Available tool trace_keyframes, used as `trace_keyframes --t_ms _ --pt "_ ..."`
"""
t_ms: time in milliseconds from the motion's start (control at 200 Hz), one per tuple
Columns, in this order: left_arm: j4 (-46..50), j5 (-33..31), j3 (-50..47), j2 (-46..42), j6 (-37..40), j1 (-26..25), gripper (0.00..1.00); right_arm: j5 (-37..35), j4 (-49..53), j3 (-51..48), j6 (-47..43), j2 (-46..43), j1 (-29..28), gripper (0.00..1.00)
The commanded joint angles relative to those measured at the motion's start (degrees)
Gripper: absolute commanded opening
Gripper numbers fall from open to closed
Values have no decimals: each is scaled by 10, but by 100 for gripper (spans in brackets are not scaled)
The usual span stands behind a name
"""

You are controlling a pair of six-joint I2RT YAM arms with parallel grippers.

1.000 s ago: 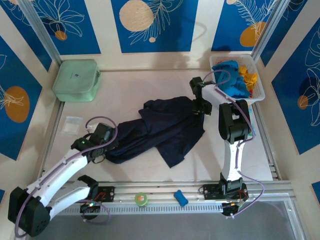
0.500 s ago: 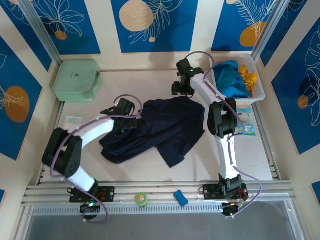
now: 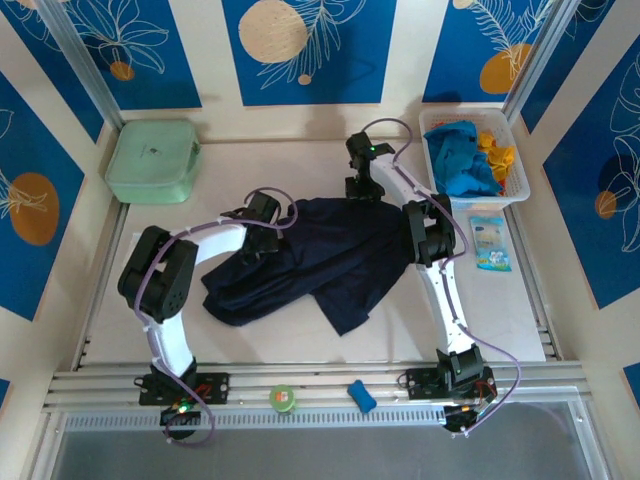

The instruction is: Fold and stack the t-shirts

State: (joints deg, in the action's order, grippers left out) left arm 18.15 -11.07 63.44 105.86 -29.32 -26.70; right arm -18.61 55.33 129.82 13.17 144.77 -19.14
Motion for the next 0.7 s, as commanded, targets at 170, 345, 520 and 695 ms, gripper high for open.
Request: trace_keyframes --t_ms 170,345,520,695 --pt "31 -47 -20 -55 -2 0 0 -9 9 -61 22 -36 23 0" --pt "77 -157 -9 -163 5 3 0 -24 -19 -110 46 -95 49 0" --pt "85 -245 7 -225 37 25 0 -52 -34 -140 99 -126 83 0" --pt "31 -251 33 -211 68 64 0 -38 -51 -131 126 -120 98 0"
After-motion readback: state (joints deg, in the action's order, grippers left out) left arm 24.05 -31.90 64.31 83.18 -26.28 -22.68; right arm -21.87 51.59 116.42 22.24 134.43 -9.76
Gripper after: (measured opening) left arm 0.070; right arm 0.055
